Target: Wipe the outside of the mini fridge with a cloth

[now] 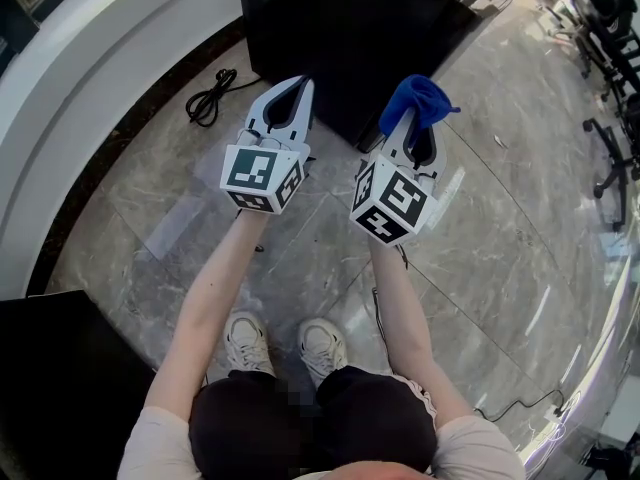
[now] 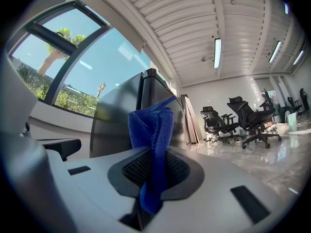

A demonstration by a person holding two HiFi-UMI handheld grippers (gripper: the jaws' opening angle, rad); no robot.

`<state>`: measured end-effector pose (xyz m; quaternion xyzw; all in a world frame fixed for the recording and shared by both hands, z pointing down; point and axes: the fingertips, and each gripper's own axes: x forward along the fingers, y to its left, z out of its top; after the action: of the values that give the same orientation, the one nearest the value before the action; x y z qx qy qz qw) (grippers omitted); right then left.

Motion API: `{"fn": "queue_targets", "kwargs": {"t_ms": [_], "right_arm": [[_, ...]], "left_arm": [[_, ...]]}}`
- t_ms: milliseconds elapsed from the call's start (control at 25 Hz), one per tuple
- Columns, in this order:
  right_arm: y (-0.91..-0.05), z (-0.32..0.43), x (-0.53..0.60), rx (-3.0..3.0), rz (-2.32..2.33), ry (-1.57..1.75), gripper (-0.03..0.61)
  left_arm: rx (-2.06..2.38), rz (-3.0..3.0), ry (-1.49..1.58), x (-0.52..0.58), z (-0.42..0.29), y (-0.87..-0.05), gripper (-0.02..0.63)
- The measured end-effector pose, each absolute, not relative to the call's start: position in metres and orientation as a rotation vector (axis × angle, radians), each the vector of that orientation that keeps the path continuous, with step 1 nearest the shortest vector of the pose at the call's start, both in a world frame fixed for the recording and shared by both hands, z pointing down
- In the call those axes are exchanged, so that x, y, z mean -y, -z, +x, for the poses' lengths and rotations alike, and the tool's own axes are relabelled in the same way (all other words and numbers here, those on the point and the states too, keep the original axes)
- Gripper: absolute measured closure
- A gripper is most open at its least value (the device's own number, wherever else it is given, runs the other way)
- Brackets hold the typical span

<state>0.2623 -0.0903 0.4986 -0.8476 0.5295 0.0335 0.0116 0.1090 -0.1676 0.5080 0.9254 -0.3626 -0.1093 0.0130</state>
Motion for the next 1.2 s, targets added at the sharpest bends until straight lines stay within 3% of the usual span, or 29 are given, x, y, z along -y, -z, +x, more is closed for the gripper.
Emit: {"fn": "queue_targets", "kwargs": {"t_ms": [560,1200], "right_arm": [[-0.52,0.157,0.149,-1.96,-2.373,-0.034,0.517],[-0.597,0.044,0.338,-2.137,-2.241,0.15,0.517]], "left_arm": [[1.265,2.784,0.373,0.208,0.047,-0.542,0.609],[1.465,2.706,0.315,0.329,-0.06,-0.603,0.609]]}}
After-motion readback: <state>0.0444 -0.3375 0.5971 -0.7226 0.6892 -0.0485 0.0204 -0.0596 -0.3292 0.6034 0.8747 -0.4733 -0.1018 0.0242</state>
